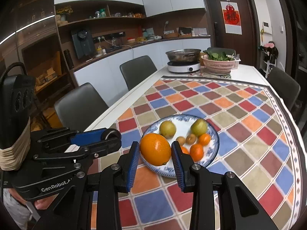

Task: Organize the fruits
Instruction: 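Carry the orange in the right tool while the left tool carries the plum over the plate, then open the right tool on the plate while the left tool releases the plum beside it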

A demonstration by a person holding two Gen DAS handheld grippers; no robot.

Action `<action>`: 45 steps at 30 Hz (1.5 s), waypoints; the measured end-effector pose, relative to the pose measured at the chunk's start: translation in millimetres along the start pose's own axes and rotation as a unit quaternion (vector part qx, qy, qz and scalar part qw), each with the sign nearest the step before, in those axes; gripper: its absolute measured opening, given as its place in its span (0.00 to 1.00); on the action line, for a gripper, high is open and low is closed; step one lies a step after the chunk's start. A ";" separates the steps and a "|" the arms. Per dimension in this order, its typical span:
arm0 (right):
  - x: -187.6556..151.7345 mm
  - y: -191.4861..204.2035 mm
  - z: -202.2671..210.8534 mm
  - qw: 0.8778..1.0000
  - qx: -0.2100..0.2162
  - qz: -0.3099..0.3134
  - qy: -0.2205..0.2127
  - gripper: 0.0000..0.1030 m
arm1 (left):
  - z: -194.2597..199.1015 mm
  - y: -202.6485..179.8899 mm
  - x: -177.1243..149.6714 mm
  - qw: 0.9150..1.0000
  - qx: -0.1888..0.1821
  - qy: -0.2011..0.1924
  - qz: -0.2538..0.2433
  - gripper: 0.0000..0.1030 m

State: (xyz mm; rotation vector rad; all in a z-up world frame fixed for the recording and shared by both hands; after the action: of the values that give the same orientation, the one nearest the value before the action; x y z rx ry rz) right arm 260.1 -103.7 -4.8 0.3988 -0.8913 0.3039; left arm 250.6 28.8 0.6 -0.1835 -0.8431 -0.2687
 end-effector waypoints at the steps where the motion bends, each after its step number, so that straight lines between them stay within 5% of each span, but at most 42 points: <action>1: 2.5 -1.7 -1.0 1.000 -0.001 0.001 -0.001 0.34 | -1.7 -0.2 1.7 1.000 0.001 0.000 0.001 0.27; 28: 41.6 -55.1 -108.0 0.997 -0.017 0.016 0.079 0.34 | -106.2 26.3 18.3 0.998 0.005 0.068 0.018 0.27; 45: 26.0 -71.7 -165.9 0.988 -0.012 0.013 0.155 0.34 | -152.4 34.7 1.4 0.991 -0.004 0.132 0.034 0.27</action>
State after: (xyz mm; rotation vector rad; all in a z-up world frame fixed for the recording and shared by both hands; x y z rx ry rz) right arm 419.6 -89.0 -92.4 0.3074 -0.5953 0.3686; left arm 370.2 21.1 -99.6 -0.1789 -0.5725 -0.2255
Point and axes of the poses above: each gripper's, at about its wrist camera, not at the fingertips, and z roughly against the way its jaws point, y to its left, x to its top, the point moved 5 cm from there along -z, roughly the way its jaws point, and after that the axes turned 2 degrees about -z, right-handed, at the moved point
